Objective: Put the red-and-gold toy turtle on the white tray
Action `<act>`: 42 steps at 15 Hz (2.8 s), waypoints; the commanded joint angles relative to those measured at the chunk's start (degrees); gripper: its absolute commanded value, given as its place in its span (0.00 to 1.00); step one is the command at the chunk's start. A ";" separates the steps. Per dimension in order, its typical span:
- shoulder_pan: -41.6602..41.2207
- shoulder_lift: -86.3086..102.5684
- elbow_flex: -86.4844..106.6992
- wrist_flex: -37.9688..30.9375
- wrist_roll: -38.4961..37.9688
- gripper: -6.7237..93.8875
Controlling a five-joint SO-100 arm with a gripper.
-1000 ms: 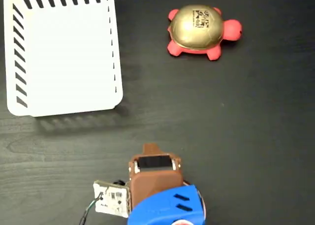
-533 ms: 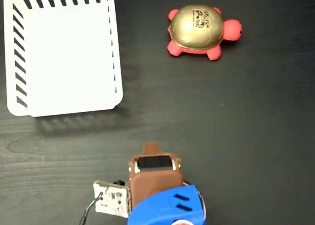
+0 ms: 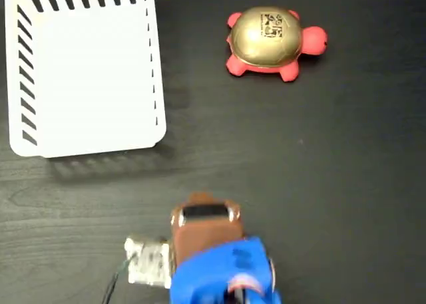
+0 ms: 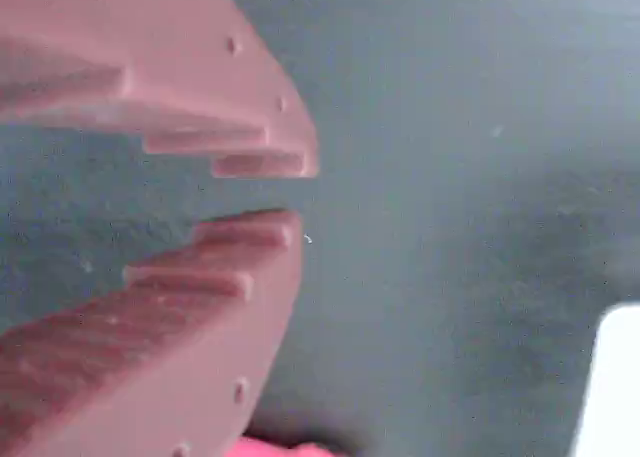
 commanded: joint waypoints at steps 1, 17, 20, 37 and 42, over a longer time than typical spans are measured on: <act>4.92 -18.11 -16.00 -4.22 -3.87 0.07; 15.03 -96.59 -103.89 22.06 -10.63 0.54; 16.26 -101.87 -110.13 25.14 -12.30 0.68; 17.31 -122.17 -131.66 33.13 -9.93 0.71; 17.40 -126.74 -135.09 33.05 -10.46 0.71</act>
